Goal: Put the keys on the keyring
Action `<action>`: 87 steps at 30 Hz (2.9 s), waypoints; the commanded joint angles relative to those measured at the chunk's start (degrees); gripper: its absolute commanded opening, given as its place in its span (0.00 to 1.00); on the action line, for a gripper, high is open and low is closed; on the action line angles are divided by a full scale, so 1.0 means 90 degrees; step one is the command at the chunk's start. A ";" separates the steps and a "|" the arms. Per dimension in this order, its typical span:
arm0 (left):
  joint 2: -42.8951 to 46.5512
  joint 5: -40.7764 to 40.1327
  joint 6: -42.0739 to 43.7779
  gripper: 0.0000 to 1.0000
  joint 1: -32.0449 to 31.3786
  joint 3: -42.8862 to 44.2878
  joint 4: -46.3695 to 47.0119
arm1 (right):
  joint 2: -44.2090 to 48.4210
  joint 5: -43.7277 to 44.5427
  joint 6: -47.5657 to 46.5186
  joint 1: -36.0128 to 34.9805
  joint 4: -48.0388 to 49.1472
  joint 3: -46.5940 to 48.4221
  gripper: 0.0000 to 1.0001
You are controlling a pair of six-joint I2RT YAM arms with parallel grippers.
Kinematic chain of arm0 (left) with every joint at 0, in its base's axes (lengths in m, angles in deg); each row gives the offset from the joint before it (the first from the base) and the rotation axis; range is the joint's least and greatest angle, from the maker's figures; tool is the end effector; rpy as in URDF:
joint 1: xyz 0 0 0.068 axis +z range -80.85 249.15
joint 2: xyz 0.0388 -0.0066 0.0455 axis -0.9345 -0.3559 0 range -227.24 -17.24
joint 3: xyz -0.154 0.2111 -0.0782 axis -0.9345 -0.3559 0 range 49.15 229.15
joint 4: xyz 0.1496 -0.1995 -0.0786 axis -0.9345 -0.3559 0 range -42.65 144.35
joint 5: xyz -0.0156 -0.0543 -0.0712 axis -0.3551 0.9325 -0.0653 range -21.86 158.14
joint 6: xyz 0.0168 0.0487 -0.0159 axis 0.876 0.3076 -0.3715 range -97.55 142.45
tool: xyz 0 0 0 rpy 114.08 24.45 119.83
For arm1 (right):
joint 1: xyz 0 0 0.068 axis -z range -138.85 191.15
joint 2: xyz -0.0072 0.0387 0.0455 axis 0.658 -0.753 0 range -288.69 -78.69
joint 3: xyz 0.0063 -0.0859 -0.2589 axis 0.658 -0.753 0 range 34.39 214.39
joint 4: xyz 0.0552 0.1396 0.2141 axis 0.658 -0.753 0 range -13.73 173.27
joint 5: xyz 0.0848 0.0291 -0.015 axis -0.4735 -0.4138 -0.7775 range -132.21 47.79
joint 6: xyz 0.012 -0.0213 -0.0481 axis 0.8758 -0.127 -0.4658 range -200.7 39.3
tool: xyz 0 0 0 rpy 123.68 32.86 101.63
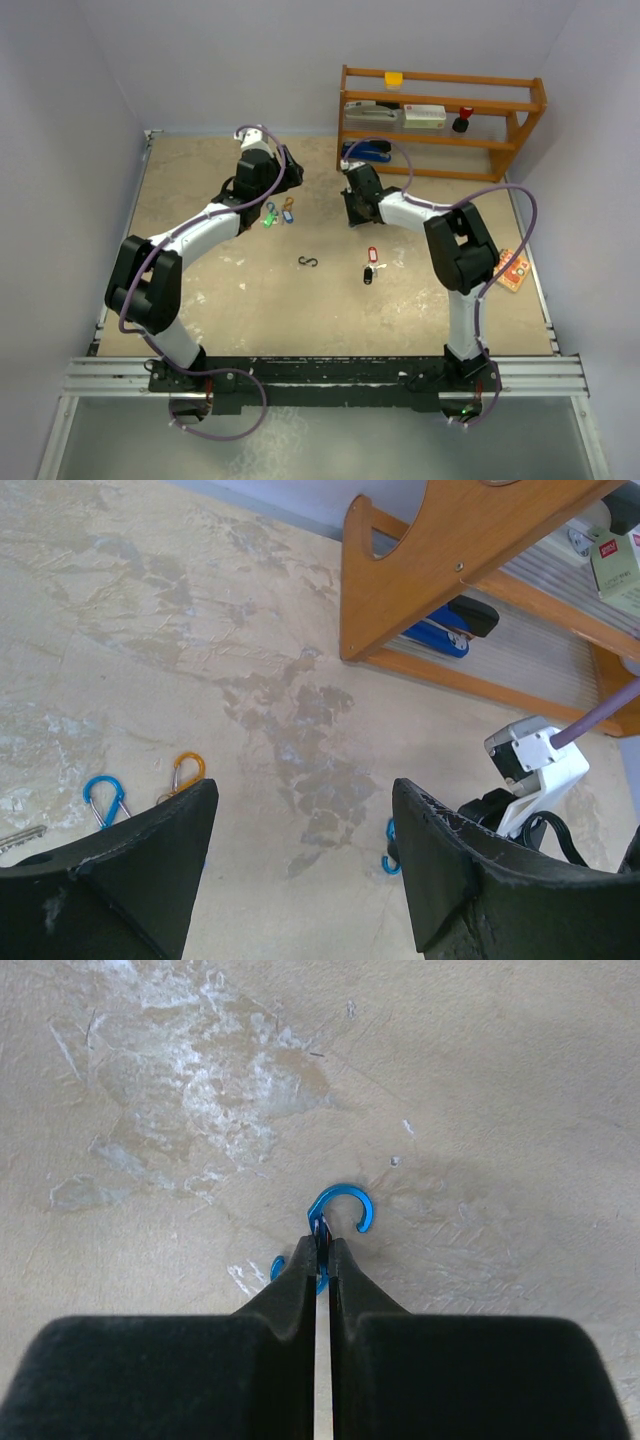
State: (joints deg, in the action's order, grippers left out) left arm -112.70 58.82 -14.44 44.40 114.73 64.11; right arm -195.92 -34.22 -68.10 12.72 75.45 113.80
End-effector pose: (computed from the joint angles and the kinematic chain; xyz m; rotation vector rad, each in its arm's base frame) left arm 0.3565 -0.1580 0.2686 -0.3174 1.9325 -0.5628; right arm 0.3960 0.2087 0.1674 -0.2588 2.3508 0.1831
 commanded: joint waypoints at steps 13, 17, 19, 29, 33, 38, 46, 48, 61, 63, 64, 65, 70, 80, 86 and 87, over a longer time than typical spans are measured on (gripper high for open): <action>0.0268 0.0158 -0.0047 0.68 -0.0619 -0.0407 0.0232 | 0.1373 0.1247 0.0346 0.0024 -0.0950 -0.0801 0.00; 0.0035 0.0184 -0.0096 0.67 -0.0842 -0.0427 0.0321 | 0.1882 0.1253 0.0382 -0.0048 -0.1100 -0.1270 0.00; -0.0033 0.0182 -0.0110 0.67 -0.0925 -0.0422 0.0344 | 0.2154 0.1324 0.0436 -0.0074 -0.1160 -0.1489 0.00; -0.0267 0.0290 -0.0141 0.65 -0.1831 -0.0674 0.0604 | 0.2685 0.1594 0.0744 0.0066 -0.1076 -0.1944 0.00; -0.0387 0.0466 -0.0106 0.63 -0.2242 -0.0893 0.0915 | 0.2753 0.1569 0.0796 0.0244 -0.1037 -0.1794 0.00; -0.0523 0.0562 -0.0080 0.62 -0.2596 -0.1075 0.1026 | 0.2929 0.1437 0.0845 0.0515 -0.0967 -0.1683 0.00; -0.0826 0.0523 0.0370 0.60 -0.3074 -0.1013 0.1118 | 0.3215 0.1284 0.0852 0.0743 -0.0823 -0.1712 0.00; -0.0950 0.0523 0.0408 0.60 -0.3131 -0.0909 0.0987 | 0.3230 0.1272 0.0832 0.0755 -0.0821 -0.1715 0.00; -0.1442 0.0417 0.0465 0.58 -0.3263 -0.0546 0.0850 | 0.3270 0.1142 0.0731 0.0795 -0.0718 -0.1802 0.00; -0.1540 0.0488 0.0462 0.57 -0.3272 -0.0472 0.0830 | 0.3270 0.1135 0.0732 0.0800 -0.0706 -0.1812 0.00; -0.1571 0.0506 0.0447 0.57 -0.3286 -0.0440 0.0827 | 0.3270 0.1124 0.0728 0.0804 -0.0704 -0.1812 0.00; -0.1593 0.0496 0.0446 0.56 -0.3292 -0.0417 0.0821 | 0.3275 0.1123 0.0715 0.0805 -0.0703 -0.1812 0.00; -0.1695 0.0351 0.0510 0.55 -0.3333 -0.0302 0.0820 | 0.3323 0.1124 0.0682 0.0822 -0.0660 -0.1832 0.00; -0.1895 0.0036 0.1059 0.51 -0.3409 -0.0128 0.0826 | 0.3396 0.1090 0.0653 0.0859 -0.0583 -0.1923 0.00; -0.2023 0.0022 0.1343 0.49 -0.3469 -0.0047 0.0912 | 0.3367 0.1068 0.0646 0.0878 -0.0567 -0.1959 0.00; -0.2045 0.0027 0.1376 0.48 -0.3479 -0.0034 0.0932 | 0.3375 0.1062 0.0642 0.0871 -0.0558 -0.1966 0.00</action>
State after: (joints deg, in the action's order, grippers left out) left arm -130.38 59.94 -5.13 13.71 111.82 69.84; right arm -168.16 -23.95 -61.85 20.31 69.05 96.49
